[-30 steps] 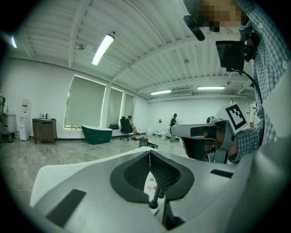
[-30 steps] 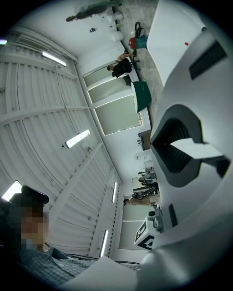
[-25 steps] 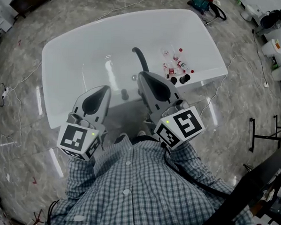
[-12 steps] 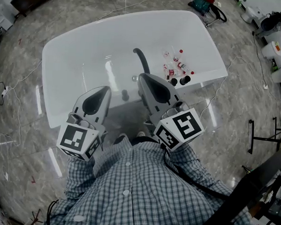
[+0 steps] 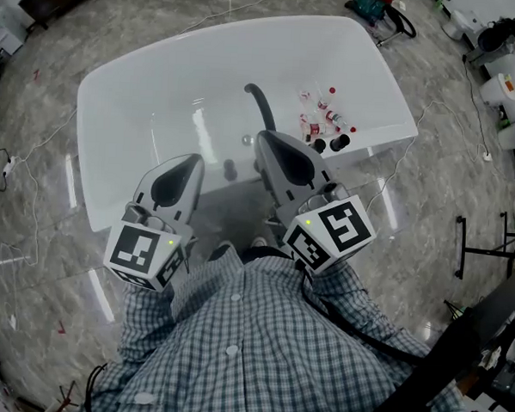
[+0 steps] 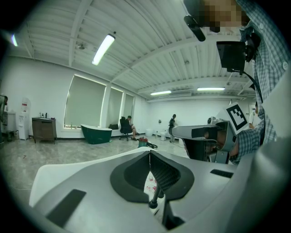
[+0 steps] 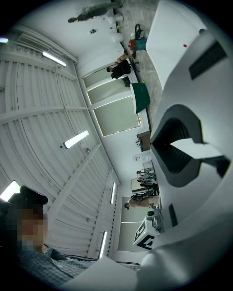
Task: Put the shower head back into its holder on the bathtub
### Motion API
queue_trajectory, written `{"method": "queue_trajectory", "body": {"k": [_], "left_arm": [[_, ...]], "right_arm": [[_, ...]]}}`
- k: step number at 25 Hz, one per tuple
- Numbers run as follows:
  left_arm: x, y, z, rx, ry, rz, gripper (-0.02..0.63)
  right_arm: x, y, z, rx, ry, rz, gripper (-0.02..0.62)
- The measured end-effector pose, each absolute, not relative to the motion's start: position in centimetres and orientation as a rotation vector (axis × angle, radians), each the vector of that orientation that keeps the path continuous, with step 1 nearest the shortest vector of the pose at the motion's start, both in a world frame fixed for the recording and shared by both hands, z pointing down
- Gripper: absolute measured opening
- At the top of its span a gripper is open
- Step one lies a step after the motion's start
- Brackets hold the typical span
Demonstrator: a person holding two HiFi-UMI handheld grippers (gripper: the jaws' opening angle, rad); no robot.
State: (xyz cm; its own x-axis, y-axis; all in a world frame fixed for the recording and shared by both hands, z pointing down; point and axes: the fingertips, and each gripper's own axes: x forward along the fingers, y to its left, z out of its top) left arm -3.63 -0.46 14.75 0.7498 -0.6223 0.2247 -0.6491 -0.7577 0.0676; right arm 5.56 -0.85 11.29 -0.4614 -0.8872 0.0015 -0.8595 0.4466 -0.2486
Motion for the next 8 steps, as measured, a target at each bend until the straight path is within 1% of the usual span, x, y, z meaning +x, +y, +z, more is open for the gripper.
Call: {"method": "queue_trajectory", "body": {"k": [8], "left_arm": [[-4.01,0.03,14.36,2.807,-1.025,0.288,0.011]], "right_arm": [[5.28,-0.39,11.03,-1.558,2.561,-0.331,0.011]]}}
